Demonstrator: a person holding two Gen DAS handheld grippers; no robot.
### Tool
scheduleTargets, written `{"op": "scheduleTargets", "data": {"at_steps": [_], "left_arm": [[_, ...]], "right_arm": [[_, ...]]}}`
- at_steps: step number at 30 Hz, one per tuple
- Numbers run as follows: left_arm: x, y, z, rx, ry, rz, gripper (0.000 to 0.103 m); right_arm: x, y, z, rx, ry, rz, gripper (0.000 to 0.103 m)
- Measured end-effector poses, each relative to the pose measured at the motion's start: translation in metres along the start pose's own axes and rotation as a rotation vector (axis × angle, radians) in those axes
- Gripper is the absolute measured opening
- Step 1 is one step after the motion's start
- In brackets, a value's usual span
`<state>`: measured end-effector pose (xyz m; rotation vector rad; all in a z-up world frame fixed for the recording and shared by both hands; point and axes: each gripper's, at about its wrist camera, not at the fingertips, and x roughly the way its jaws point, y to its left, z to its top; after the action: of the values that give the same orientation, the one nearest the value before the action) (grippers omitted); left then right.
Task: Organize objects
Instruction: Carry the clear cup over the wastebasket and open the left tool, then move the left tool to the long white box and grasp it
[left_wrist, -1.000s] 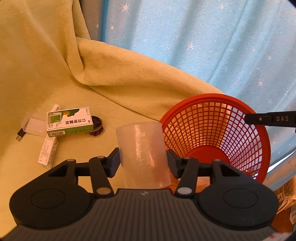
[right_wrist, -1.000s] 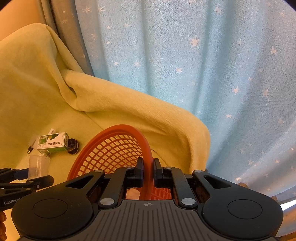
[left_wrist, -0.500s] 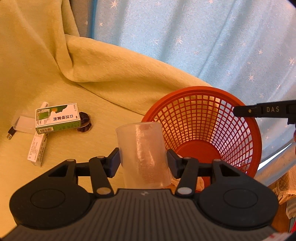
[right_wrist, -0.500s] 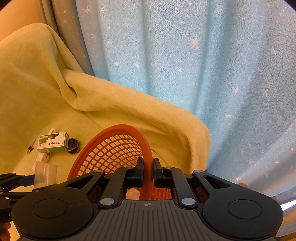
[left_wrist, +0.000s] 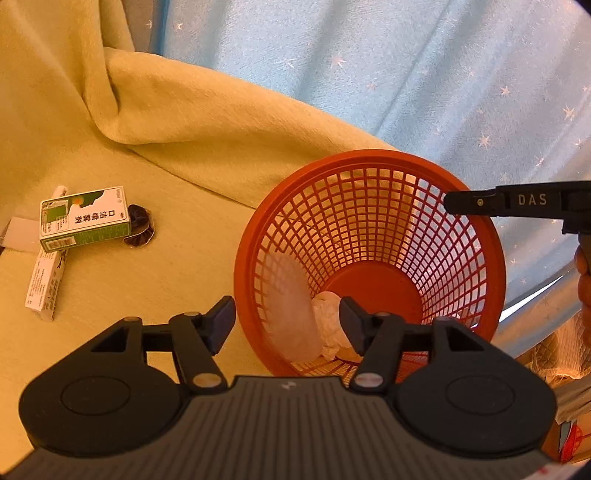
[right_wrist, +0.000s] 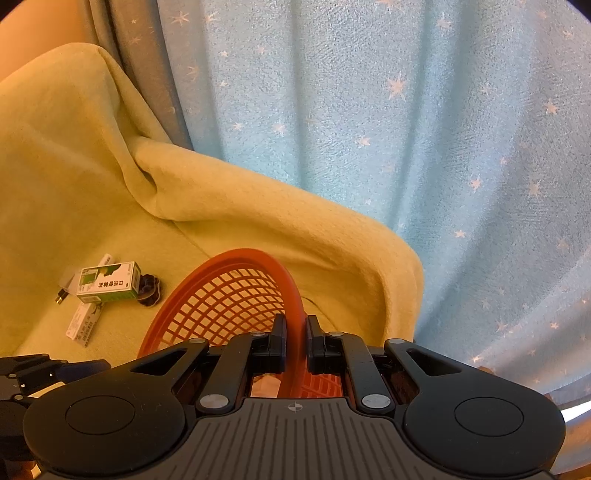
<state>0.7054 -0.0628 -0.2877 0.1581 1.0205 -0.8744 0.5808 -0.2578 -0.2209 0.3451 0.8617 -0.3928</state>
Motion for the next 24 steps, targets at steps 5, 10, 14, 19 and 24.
{"op": "scheduleTargets", "data": {"at_steps": [5, 10, 14, 19, 24], "left_arm": [[-0.003, 0.007, -0.001, -0.004, -0.001, 0.018, 0.057], [-0.006, 0.016, -0.002, -0.013, 0.000, 0.040, 0.057], [-0.008, 0.026, -0.003, -0.019, 0.003, 0.061, 0.057], [-0.011, 0.048, -0.010, -0.016, 0.006, 0.110, 0.057], [-0.009, 0.089, -0.017, -0.036, 0.024, 0.197, 0.057]], "right_arm": [[0.000, 0.001, 0.000, -0.001, 0.001, -0.002, 0.006], [0.001, 0.002, 0.001, -0.001, 0.000, -0.003, 0.006], [0.001, 0.002, 0.001, -0.001, 0.001, -0.004, 0.006], [0.002, 0.001, 0.002, 0.004, 0.004, -0.010, 0.006], [0.003, 0.001, 0.004, 0.011, 0.005, -0.021, 0.006]]}}
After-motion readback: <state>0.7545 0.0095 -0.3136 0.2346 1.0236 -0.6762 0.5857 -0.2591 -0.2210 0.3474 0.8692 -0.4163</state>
